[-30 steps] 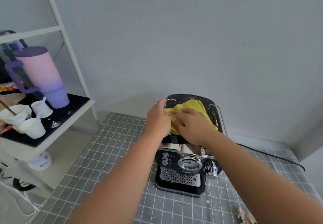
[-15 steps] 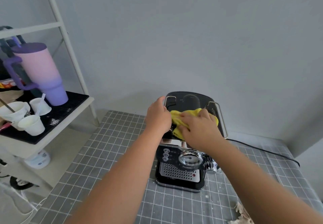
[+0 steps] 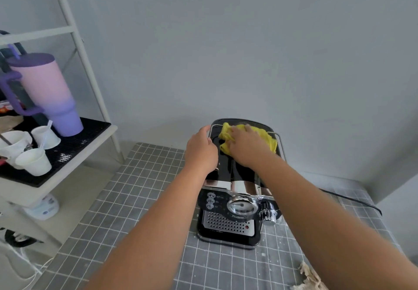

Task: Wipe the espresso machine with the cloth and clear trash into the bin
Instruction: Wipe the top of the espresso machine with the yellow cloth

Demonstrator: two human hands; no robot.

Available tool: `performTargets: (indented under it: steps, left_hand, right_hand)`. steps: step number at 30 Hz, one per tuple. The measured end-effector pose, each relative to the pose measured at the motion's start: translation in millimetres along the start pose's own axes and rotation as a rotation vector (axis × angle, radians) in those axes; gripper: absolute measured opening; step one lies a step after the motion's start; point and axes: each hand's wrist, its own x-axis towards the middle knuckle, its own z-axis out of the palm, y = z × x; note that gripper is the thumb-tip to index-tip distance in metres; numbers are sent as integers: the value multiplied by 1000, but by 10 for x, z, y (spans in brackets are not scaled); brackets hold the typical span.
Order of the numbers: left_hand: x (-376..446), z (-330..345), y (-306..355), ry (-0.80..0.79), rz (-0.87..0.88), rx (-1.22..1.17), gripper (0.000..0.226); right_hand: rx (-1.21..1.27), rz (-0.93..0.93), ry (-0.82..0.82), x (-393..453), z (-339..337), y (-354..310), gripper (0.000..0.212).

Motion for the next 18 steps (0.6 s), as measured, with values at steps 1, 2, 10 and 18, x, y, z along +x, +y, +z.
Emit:
performTargets:
  steps: [1, 2, 10, 18]
  left_hand:
    - [4, 5, -5, 6, 3, -6, 45]
    - [12, 10, -10, 16, 8, -10, 45]
    - [48, 49, -71, -10, -34, -93, 43]
    - [88, 0, -61, -47, -124, -26, 43]
  right_hand:
    - [0, -41, -6, -185, 10, -30, 48]
    - [10, -84, -8, -368, 29, -49, 47]
    - [55, -362, -114, -463, 141, 67, 45]
    - [-42, -364, -153, 88, 161, 55, 50]
